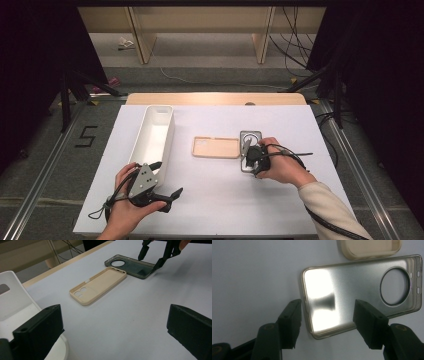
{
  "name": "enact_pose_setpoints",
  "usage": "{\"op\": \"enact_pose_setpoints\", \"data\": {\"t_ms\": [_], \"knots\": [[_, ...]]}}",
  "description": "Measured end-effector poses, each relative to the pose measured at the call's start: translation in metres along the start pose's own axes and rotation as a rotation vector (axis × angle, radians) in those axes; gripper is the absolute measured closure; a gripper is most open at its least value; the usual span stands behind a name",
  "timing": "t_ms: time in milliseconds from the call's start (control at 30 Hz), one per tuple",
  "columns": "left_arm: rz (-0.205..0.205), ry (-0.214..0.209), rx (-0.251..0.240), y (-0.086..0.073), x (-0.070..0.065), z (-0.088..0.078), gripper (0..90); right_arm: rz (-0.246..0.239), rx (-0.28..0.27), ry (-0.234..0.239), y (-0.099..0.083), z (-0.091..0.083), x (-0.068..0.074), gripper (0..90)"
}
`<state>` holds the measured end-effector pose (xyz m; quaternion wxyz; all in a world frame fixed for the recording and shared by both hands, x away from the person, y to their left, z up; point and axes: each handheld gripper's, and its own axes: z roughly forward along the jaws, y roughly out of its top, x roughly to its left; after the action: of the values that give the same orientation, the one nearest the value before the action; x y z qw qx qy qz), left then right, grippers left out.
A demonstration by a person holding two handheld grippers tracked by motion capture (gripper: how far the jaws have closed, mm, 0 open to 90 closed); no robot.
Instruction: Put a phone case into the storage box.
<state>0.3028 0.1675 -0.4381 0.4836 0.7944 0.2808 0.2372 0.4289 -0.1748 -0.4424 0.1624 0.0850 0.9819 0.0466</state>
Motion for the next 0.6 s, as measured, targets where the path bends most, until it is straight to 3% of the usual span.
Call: {"op": "enact_pose_setpoints", "data": {"t_ms": [267,600], "knots": [[0.001,-0.004,0.001,-0.0001,-0.0003,0.0002,0.0,-0.065,0.055,-0.040,0.0042,0.0062,0.0053,39.0],[0.001,-0.004,0.001,-0.0001,-0.0003,0.0002,0.0,-0.090,0.049,-0.048,0.0085,0.0093,0.0053,39.1]]}}
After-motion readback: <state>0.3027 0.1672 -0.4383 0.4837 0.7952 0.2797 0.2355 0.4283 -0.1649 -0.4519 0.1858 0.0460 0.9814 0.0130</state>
